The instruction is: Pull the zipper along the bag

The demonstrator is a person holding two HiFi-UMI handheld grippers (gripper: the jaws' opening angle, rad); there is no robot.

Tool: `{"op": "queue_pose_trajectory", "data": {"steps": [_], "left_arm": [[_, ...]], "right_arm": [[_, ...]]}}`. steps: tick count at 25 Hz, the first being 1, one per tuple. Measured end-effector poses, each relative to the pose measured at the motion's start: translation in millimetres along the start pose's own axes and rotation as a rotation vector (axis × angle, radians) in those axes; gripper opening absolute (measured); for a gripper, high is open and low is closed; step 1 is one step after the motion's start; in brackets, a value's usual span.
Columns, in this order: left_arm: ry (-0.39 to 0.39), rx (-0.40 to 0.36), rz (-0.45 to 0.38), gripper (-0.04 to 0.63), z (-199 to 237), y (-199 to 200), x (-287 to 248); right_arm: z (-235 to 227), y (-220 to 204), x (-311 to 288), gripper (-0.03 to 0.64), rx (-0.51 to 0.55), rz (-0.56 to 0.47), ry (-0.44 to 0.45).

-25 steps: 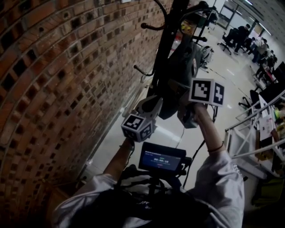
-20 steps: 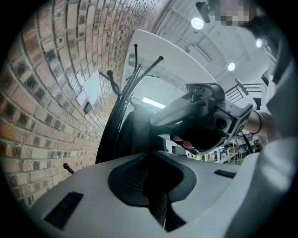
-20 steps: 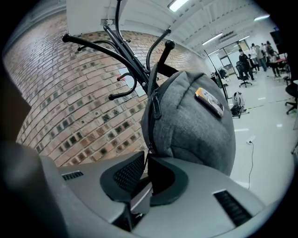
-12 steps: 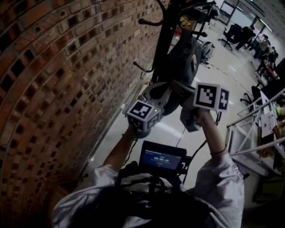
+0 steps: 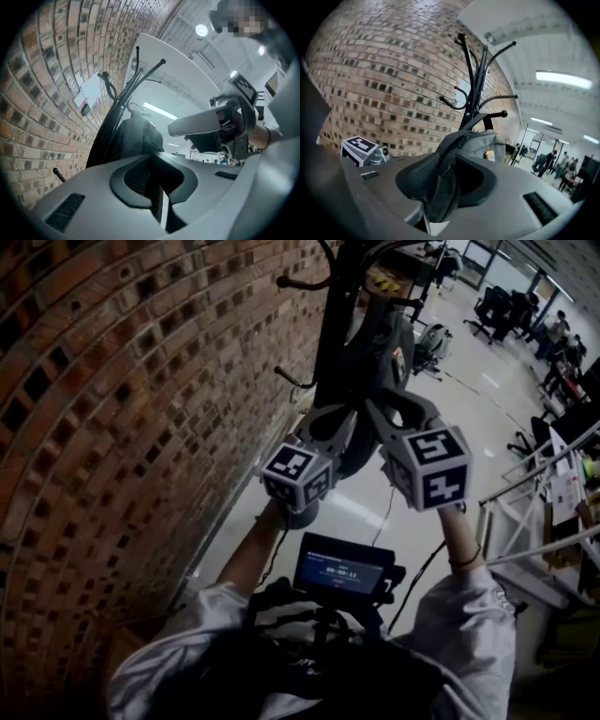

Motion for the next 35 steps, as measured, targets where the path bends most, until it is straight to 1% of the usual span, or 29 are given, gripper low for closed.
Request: {"op": "queue_pose_trajectory", "data": {"steps": [1, 2, 6, 12, 15, 19, 22, 25, 27, 30, 32, 35], "left_arm": [[0.002, -0.001, -0.003, 0.020, 0, 0, 0], [0.006, -0.002, -0.007, 0.020, 0, 1, 0], [0.016, 0.002, -0.008, 0.020, -1, 2, 0], [0.018, 0.007, -0.012, 0.020, 0, 3, 0], [0.019, 0.013, -0.017, 0.020, 1, 3, -1], [0.028, 0.023, -0.019, 0.020, 2, 2, -2], [0.032, 0.032, -0.021, 0.020, 3, 2, -3], [0.022, 0.025, -0.015, 0.020, 2, 2, -3], [0.015, 0.023, -0.014, 0.020, 1, 1, -3], [0.010, 0.025, -0.021, 0.020, 1, 0, -2], [0.007, 0.026, -0.025, 0.020, 2, 0, -2], [0.004, 0.028, -0.024, 0.020, 3, 1, -3]], "right_arm": [[-2, 4, -3, 0.120, 0.034, 0.002, -0.016], [-4, 7, -6, 0.120, 0.042, -0.006, -0.025], [-19, 18, -15, 0.120, 0.021, -0.037, -0.069], [-36, 26, -26, 0.120, 0.012, -0.024, -0.111], [-34, 27, -30, 0.120, 0.064, 0.006, -0.156], [-32, 26, -35, 0.112, 0.163, 0.083, -0.222], [-31, 27, -39, 0.089, 0.162, 0.113, -0.208], [-33, 27, -36, 0.083, 0.132, 0.100, -0.178], [-34, 27, -31, 0.061, 0.130, 0.083, -0.175], [-41, 28, -24, -0.002, 0.182, 0.078, -0.217], [-45, 28, -23, 0.000, 0.220, 0.084, -0.226], [-46, 28, -26, 0.000, 0.240, 0.085, -0.208]]}}
Point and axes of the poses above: the fingertips, and each gripper's own axes: x backward along the fingers, z to its left, y out of its top, the point moved 2 cm from there along x, backward along the fingers, and after that the axes turned 12 degrees about y, right-handed, at the moved point
